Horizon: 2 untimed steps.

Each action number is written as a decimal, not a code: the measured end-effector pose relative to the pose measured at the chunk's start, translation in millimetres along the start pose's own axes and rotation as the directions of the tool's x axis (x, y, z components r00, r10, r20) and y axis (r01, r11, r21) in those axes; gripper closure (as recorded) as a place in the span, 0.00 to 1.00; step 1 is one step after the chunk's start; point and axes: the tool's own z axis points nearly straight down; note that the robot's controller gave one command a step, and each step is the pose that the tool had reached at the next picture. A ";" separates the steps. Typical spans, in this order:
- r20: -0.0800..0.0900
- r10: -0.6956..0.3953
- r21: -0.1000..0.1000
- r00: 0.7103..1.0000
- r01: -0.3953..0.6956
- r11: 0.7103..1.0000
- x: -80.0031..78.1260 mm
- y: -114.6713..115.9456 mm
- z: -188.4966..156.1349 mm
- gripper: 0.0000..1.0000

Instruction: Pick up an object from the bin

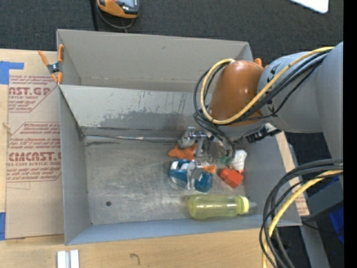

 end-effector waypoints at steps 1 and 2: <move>0.000 0.000 0.000 1.000 0.000 1.000 0.0 0.0 0.2 1.00; 0.006 0.000 0.010 1.000 0.000 1.000 1.5 3.2 -1.1 1.00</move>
Offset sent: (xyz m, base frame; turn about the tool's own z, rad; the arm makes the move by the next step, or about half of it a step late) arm 0.0045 0.0046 0.0520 -0.0250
